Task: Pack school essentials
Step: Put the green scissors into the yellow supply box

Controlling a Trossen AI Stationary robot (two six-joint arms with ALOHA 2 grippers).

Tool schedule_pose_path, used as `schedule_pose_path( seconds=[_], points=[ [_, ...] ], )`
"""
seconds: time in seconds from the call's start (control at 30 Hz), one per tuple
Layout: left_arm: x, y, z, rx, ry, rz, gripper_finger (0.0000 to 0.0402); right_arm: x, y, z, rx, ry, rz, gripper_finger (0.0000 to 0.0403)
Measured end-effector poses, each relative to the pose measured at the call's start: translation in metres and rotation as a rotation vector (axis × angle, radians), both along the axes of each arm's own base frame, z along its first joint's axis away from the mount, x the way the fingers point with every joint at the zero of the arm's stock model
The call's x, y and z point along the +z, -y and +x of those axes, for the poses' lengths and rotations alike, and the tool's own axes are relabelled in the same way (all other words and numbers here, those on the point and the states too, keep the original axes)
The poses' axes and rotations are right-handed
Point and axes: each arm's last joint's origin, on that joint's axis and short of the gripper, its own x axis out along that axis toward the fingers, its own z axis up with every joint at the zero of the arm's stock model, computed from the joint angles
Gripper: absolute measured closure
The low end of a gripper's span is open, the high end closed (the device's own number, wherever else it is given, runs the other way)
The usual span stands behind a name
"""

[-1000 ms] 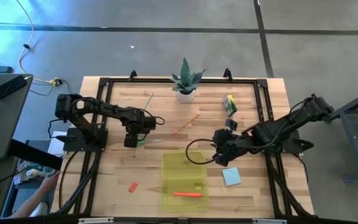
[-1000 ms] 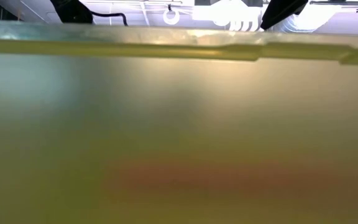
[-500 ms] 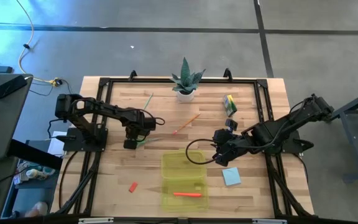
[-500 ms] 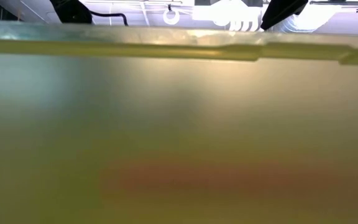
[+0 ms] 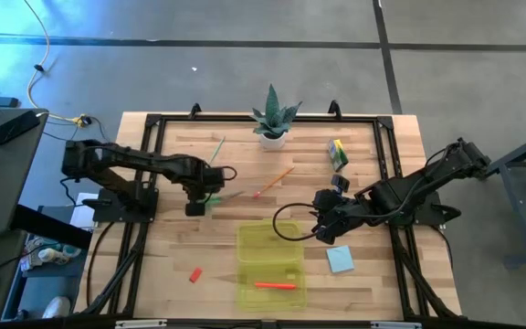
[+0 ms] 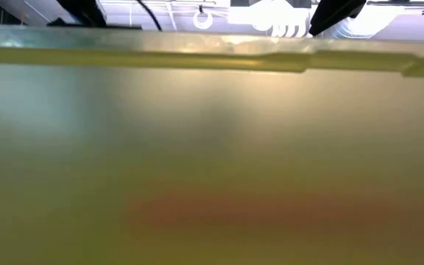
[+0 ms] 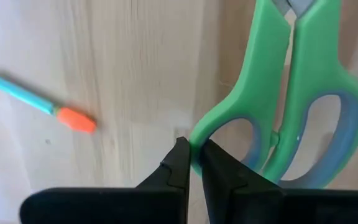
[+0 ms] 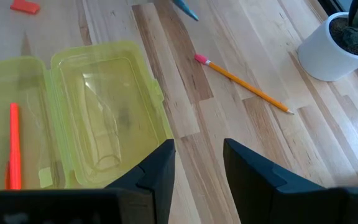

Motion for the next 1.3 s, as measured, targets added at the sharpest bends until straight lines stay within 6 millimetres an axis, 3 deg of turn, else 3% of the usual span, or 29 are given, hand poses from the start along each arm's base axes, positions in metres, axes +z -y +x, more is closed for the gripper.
schedule_pose_path(
  seconds=[0.47,0.83,1.1,1.3],
  points=[
    [0.051,0.043,0.027,-0.038,0.214,0.139,0.0389,0.000,0.000,0.000,-0.001,0.003,0.001,0.0274],
    [0.081,0.099,0.063,-0.092,0.399,0.164,0.0389,0.001,0.001,0.001,-0.061,0.035,-0.011,0.0274],
    [0.087,0.140,0.095,-0.128,0.506,0.142,0.0389,0.001,0.004,0.002,-0.134,0.058,0.027,0.0274],
    [0.077,0.170,0.113,-0.093,0.531,0.093,0.0389,0.001,0.008,0.003,-0.161,0.069,0.019,0.0274]
  ],
)
